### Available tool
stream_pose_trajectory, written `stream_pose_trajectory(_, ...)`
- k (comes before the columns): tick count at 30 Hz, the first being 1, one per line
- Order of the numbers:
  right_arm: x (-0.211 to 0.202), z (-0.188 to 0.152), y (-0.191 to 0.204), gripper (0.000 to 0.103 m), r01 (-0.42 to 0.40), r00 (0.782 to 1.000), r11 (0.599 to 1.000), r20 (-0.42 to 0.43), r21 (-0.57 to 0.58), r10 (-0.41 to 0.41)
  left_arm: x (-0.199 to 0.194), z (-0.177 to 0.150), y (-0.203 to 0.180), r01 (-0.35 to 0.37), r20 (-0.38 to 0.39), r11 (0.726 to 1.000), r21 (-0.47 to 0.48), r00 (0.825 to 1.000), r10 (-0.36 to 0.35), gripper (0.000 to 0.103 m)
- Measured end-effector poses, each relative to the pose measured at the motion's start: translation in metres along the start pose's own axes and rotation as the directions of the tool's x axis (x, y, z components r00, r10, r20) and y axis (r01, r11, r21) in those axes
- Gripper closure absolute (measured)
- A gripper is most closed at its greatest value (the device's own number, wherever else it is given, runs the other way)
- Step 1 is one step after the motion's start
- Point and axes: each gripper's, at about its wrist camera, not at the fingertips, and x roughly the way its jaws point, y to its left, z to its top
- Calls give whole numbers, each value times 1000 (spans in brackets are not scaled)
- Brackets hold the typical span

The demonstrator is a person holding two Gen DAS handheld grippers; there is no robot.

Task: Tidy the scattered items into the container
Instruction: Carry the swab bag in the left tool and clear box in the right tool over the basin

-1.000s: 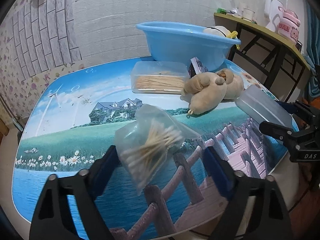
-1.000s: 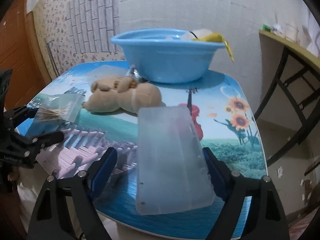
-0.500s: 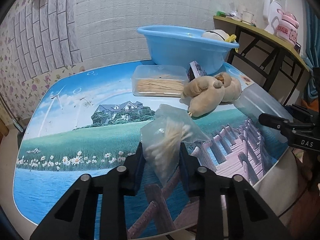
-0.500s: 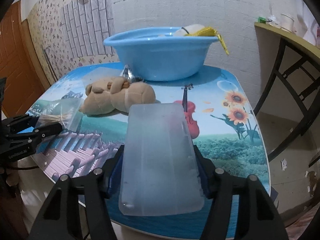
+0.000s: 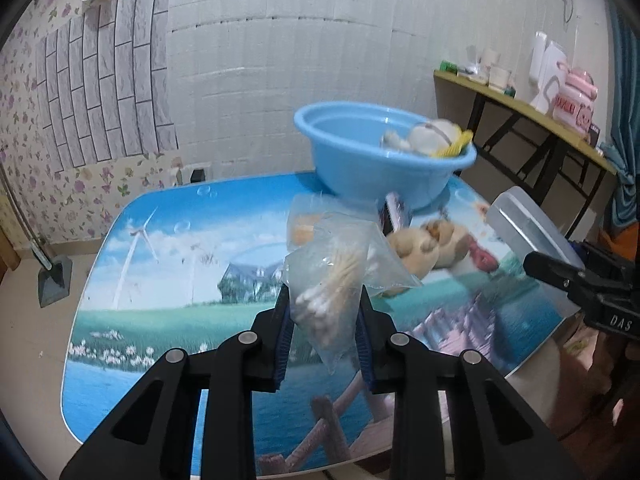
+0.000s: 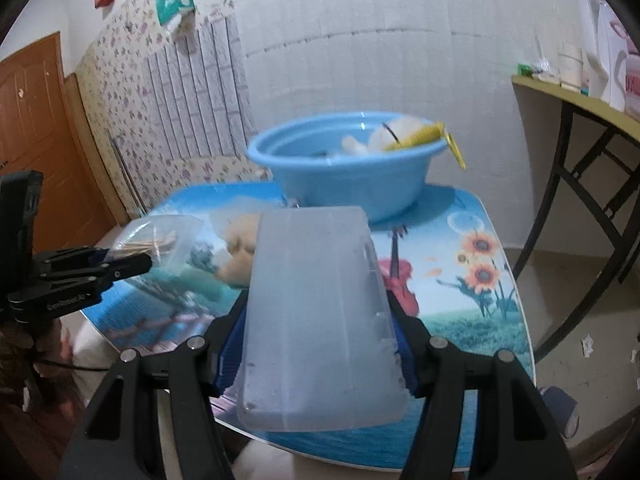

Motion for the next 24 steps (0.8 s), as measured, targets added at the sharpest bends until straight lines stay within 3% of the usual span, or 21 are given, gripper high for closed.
stream_pose_trajectory(12, -27, 40, 10, 42, -53, 991, 998, 123, -19, 55, -7, 53, -22, 45, 72, 998, 46, 996, -49, 76)
stream_pose_trajectory(24, -6, 78, 0, 42, -92, 980, 996, 177, -21, 94, 15, 96, -41, 67, 109, 995, 80, 991, -76, 76)
